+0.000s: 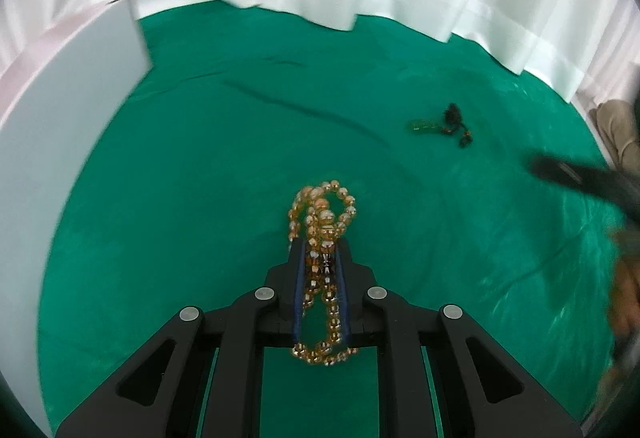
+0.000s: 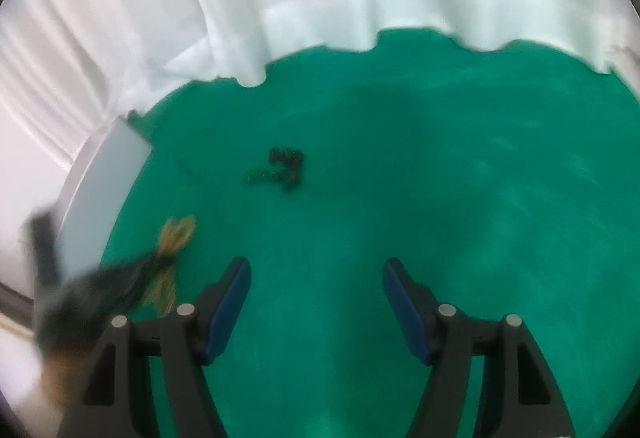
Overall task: Organize jewelry
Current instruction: 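Grasp the gold bead necklace with the left tool while the right tool grasps its black tassel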
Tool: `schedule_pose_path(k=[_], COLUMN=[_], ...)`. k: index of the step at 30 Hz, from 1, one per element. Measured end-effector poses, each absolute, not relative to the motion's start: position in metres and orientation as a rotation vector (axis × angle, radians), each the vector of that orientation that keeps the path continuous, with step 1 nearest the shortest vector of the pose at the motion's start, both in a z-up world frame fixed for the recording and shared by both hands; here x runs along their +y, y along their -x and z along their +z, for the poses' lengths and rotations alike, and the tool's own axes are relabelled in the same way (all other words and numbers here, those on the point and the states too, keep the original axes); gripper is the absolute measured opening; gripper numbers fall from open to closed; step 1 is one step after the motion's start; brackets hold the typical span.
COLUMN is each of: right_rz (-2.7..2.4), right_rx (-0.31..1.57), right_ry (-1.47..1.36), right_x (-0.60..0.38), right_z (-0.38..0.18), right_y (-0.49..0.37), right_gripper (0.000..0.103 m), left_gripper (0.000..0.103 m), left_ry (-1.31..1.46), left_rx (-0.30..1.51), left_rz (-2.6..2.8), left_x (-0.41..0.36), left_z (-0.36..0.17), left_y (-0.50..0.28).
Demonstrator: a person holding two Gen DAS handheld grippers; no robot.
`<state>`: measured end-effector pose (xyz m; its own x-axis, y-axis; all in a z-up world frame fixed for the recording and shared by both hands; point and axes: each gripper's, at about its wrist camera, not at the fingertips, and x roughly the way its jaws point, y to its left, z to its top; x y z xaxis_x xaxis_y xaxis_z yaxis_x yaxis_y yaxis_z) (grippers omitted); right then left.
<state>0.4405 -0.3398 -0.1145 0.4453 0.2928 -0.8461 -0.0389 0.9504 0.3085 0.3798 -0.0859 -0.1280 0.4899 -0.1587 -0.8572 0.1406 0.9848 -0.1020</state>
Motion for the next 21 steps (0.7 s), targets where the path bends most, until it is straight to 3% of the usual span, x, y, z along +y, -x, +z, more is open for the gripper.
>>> schedule_pose_path(k=[6, 7, 8, 9, 10, 21], right_rz=[0.177, 0.161, 0.140, 0.126, 0.117, 0.285], right_rx=[1.053, 1.031, 1.017, 1.011, 1.015, 1.038], right_ry=[-0.154, -0.136, -0.112, -0.103, -0.110, -0.156], right_x=[-0.288, -0.284, -0.278, -0.277, -0.276, -0.271], right_z=[-0.147, -0.146, -0.148, -0.149, -0.149, -0.087], right_y=[-0.506, -0.506, -0.508, -0.509, -0.508, -0.424], right_gripper=[0.071, 0.065, 0.054, 0.017, 0.013, 0.012], left_gripper=[0.012, 0.012, 0.012, 0.012, 0.012, 0.012], left_ry=[0.055, 0.061, 0.066, 0.070, 0.070, 0.160], left_rx=[1.051, 1.054, 1.055, 1.057, 1.058, 1.040], left_rz=[-0.162, -0.161, -0.161, -0.161, -0.161, -0.181], left_x=[-0.046, -0.041, -0.037, -0.033, -0.031, -0.002], left_z=[-0.121, -0.120, -0.119, -0.118, -0.117, -0.079], left_y=[-0.360, -0.357, -0.353, -0.349, -0.346, -0.284])
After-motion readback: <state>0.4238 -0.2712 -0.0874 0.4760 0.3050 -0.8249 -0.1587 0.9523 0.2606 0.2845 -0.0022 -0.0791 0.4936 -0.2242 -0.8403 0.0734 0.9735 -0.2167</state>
